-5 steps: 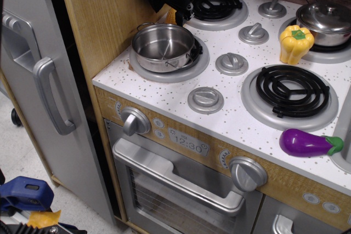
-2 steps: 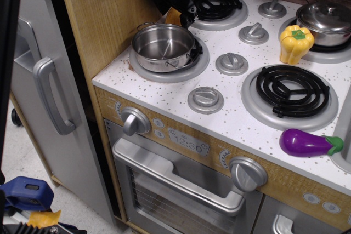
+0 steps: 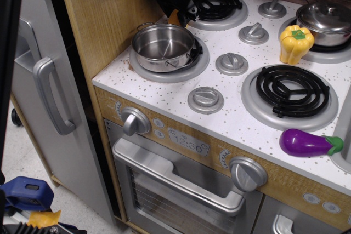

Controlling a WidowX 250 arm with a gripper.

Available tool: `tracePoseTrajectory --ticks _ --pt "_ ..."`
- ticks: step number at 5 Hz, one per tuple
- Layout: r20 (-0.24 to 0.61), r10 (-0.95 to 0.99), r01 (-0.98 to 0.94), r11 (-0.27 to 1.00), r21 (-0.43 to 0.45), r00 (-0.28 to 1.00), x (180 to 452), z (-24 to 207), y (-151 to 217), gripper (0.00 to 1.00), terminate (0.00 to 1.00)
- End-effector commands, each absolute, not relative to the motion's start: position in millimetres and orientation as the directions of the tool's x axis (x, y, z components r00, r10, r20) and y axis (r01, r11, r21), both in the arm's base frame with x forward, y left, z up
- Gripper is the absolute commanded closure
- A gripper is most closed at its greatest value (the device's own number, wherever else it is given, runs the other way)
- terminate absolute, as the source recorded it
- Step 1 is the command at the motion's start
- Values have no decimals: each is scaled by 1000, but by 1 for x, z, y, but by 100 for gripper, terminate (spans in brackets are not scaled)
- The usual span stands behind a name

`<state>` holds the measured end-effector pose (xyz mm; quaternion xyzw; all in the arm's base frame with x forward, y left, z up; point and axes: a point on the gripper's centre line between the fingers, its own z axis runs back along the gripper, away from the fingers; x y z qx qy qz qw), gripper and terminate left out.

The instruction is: Put corn in pan which is on stove

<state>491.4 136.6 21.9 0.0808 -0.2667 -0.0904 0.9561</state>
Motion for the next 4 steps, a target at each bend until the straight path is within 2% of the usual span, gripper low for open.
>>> tracePoseTrajectory --ticks 1,2,4 --pt "529 -241 118 959 256 814 501 64 149 100 0" --pt "492 -264 120 945 306 830 500 97 145 100 0" --pt "432 -210 57 938 341 877 473 134 117 100 0"
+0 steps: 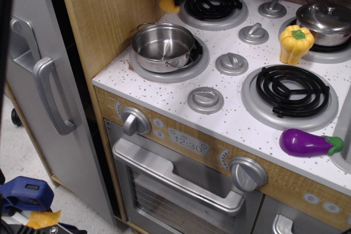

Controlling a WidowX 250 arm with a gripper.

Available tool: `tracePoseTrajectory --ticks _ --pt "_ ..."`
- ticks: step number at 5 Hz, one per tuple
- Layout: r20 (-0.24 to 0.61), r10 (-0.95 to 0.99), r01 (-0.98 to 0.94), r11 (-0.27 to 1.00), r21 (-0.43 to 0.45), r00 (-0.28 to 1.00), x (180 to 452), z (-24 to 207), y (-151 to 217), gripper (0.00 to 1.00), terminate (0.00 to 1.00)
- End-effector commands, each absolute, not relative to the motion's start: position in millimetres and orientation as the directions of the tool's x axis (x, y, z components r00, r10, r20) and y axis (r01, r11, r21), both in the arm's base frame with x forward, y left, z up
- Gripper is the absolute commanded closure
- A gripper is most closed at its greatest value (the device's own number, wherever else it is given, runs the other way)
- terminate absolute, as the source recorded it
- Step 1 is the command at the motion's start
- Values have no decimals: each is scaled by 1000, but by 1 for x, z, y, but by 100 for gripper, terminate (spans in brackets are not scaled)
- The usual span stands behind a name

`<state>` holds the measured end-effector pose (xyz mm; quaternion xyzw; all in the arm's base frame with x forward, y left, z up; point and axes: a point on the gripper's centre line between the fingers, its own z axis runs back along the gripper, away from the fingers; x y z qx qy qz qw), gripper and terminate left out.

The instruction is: Put corn in pan which is on stove

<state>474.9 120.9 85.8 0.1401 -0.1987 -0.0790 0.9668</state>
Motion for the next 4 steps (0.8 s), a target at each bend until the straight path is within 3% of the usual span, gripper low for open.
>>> tracePoseTrajectory --ticks 1,4 --pt "414 -185 32 936 350 891 456 141 108 100 0" --pt "393 -48 -82 949 306 918 414 146 80 100 0"
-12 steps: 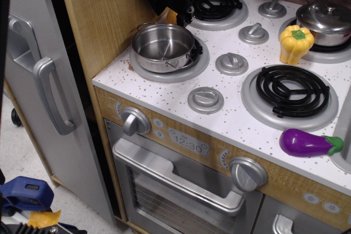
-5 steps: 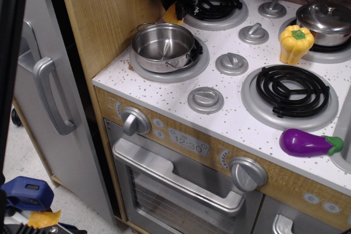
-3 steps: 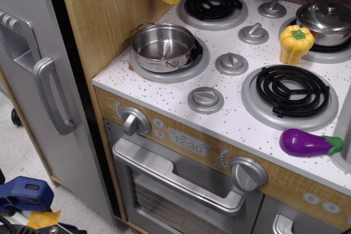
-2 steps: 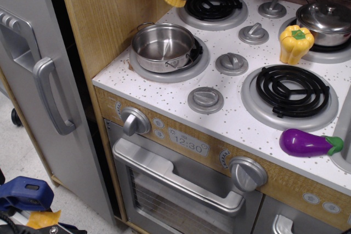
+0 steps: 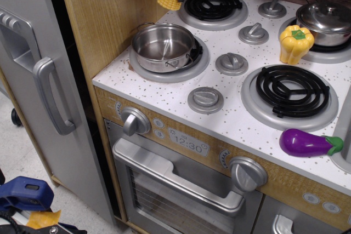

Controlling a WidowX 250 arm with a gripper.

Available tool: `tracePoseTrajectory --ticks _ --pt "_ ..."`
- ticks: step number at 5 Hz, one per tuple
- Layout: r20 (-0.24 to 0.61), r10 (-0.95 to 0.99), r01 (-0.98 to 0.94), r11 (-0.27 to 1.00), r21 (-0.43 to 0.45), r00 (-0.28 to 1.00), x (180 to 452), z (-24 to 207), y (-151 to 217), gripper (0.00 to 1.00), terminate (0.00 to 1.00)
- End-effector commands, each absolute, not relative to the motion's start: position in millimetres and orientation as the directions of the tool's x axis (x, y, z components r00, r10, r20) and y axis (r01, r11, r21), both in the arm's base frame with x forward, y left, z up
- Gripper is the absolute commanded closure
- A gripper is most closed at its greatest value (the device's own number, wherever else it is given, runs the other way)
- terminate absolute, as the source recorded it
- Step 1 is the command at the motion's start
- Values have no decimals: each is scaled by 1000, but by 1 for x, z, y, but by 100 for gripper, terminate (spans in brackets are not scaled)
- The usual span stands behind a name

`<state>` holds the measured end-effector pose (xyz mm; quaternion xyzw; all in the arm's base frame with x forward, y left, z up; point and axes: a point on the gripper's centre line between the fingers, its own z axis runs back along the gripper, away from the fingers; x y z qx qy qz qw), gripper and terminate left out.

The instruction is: Put corn in pan which is on stove

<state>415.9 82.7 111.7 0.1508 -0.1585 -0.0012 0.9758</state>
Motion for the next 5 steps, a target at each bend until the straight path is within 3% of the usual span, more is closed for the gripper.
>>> tracePoseTrajectory --ticks 1,2,4,5 --pt "401 -30 -104 945 310 916 404 141 76 100 0" --pt "420 -22 -108 953 283 907 401 136 78 0 0" --pt "420 -22 -108 953 283 907 401 136 78 0 0" --pt "420 -22 -108 953 283 907 401 136 78 0 100"
